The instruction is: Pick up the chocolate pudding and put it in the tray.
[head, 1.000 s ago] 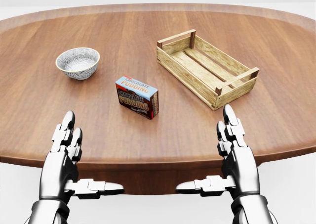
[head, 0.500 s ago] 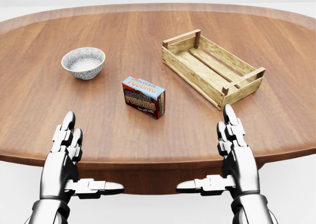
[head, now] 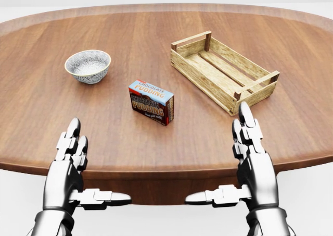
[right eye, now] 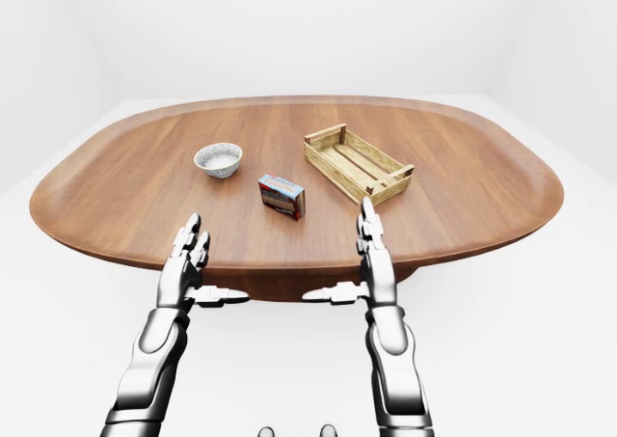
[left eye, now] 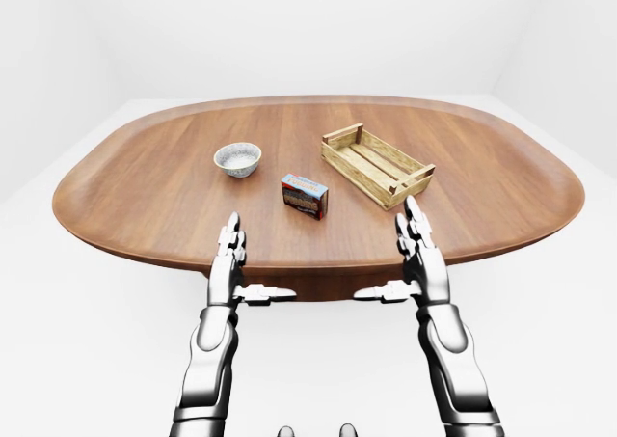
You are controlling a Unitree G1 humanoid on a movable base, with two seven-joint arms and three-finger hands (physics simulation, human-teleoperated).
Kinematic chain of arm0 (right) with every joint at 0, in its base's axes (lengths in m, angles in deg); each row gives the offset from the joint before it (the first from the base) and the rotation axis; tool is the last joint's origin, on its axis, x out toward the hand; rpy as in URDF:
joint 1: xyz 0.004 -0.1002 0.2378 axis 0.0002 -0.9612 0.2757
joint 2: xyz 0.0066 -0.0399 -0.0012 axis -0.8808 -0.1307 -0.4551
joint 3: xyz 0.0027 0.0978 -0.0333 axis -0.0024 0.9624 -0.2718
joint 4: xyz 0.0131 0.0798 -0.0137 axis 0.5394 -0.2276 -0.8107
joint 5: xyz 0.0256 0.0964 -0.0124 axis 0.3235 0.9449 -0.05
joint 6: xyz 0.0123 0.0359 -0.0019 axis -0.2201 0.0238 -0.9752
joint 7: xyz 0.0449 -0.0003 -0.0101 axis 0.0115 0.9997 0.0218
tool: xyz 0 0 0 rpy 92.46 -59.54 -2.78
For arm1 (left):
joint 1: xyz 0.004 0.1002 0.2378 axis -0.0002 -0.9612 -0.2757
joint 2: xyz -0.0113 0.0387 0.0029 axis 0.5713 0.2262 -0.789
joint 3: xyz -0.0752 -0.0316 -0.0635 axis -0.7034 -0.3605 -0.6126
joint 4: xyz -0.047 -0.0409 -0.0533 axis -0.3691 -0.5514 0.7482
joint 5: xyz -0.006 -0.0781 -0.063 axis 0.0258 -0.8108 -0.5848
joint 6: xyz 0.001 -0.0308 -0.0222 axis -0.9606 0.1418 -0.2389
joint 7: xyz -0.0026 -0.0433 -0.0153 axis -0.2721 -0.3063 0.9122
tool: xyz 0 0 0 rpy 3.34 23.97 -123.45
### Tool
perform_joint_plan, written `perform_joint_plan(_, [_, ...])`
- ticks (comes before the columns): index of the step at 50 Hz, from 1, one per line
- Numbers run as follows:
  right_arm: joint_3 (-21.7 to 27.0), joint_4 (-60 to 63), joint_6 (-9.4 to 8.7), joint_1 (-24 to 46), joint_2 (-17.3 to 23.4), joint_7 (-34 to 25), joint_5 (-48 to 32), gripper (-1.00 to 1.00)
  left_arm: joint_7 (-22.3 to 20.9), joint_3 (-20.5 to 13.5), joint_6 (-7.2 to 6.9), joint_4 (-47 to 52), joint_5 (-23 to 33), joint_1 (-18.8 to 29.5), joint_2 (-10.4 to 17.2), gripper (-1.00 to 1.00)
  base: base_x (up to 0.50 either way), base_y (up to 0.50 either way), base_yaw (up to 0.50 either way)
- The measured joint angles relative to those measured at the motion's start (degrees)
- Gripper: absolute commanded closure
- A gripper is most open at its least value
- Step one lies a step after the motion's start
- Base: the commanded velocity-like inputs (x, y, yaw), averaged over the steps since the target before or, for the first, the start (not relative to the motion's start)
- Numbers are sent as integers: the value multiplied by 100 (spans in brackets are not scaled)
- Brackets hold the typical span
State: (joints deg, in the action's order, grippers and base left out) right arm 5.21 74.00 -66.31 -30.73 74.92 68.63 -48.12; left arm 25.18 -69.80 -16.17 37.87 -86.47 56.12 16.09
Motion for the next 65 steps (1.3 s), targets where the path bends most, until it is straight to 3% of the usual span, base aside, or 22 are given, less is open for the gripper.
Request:
perform_joint_plan(31, [-143,2942,0,-933,-96,366,-729,-100,-13,11,-31,-75,17,20,-3,-100,0,0,0])
perform_joint_plan(65, [-180,3343,0,-1018,-103,396,-781,-100,4,-4,-88,-115,-20,45,3,-100,11,0,0])
